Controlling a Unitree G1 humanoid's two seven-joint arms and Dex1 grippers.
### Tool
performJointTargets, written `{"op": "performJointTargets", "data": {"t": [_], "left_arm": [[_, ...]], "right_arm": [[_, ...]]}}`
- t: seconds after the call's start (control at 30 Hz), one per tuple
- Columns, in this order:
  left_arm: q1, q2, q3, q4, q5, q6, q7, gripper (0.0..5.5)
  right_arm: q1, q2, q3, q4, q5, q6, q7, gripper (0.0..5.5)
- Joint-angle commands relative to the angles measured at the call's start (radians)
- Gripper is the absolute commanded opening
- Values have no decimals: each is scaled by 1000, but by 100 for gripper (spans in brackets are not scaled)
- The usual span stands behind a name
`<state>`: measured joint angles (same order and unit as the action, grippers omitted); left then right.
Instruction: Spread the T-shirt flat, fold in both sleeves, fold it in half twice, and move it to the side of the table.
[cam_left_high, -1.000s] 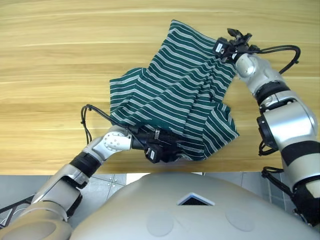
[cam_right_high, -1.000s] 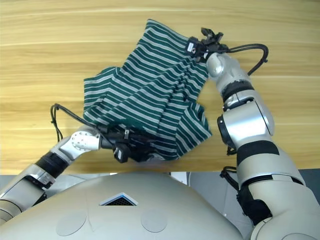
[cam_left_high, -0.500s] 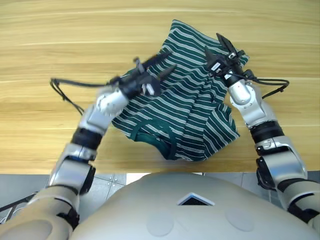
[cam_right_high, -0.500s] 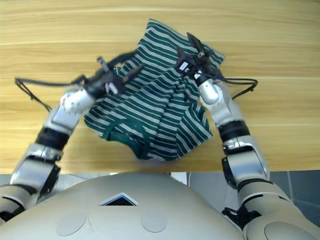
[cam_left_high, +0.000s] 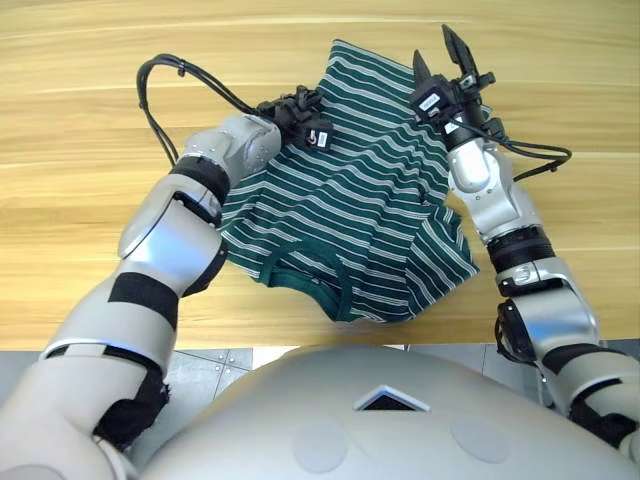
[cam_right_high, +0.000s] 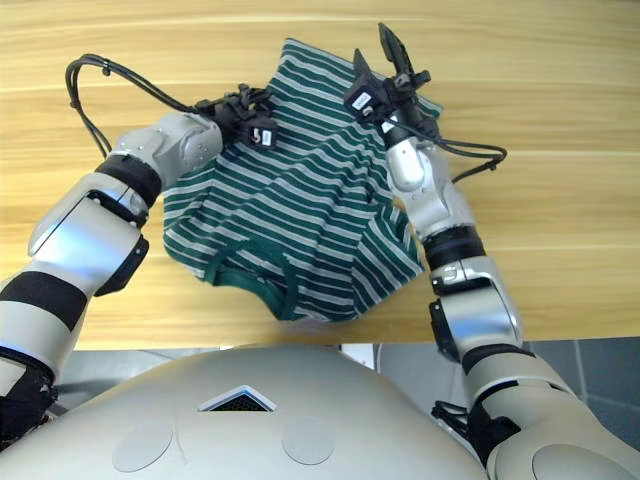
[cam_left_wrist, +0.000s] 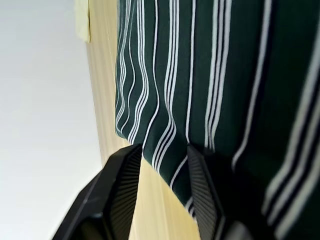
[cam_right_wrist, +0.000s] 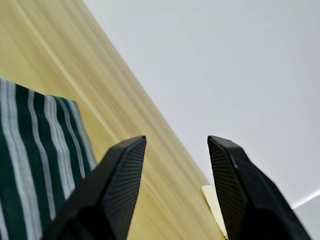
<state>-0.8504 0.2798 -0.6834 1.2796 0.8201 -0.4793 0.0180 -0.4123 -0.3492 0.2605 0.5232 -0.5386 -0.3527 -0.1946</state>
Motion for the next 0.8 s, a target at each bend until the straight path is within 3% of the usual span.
{"op": "performJointTargets", "data": {"t": [0.03,0.2,0.47,0.6,0.7,0.8], "left_arm": [[166,124,41,69,-32,82,43,169],[321,182,155,35,-159,69,137,169],[359,64,214,2,-248,87,218,169],[326,44,227,-9,-260,76,268,169],[315,38,237,-12,-261,77,290,169],[325,31,232,-14,-253,80,304,169]], "right_arm": [[34,-31,-20,-46,-5,29,14,228],[89,-62,-22,-41,-7,45,25,228],[46,-90,27,17,-63,10,40,228],[16,-58,109,71,-115,-22,58,228],[128,-73,147,-23,-120,-35,101,228],[303,-152,90,-248,-86,-38,125,228]]}}
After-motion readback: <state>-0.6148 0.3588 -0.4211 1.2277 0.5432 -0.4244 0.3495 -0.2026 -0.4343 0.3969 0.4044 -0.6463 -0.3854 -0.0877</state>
